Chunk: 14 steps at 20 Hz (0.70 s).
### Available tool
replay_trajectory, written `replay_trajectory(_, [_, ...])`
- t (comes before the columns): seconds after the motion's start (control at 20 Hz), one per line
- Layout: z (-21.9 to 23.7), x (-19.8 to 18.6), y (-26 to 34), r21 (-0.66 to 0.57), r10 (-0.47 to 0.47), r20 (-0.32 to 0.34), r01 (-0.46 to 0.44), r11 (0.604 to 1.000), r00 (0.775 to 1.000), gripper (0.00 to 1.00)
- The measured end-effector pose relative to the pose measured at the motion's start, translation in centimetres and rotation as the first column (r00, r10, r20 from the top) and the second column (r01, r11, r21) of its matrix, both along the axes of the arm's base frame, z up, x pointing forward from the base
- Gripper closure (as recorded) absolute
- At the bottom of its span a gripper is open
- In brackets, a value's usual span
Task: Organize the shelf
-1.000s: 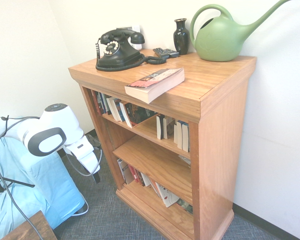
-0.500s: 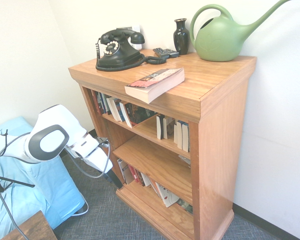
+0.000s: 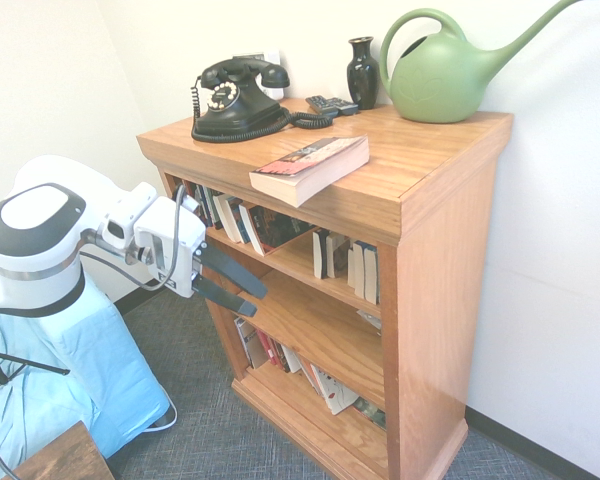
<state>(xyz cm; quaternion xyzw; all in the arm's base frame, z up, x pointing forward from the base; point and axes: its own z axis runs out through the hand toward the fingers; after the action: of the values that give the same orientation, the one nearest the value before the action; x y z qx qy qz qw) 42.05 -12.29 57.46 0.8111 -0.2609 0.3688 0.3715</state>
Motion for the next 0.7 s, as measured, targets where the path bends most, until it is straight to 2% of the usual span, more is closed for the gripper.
replay_trajectory(0.2, [1.9, 0.7, 2.1, -0.159, 0.077, -0.024, -0.08, 0.984, 0.997, 0.0])
replay_trajectory(0.45, [3.4, 0.7, 3.6, -0.344, 0.175, -0.065, -0.187, 0.92, 0.982, 0.0])
replay_trajectory(0.7, [3.0, 1.0, 4.2, -0.448, 0.333, -0.106, -0.344, 0.825, 0.937, 0.0])
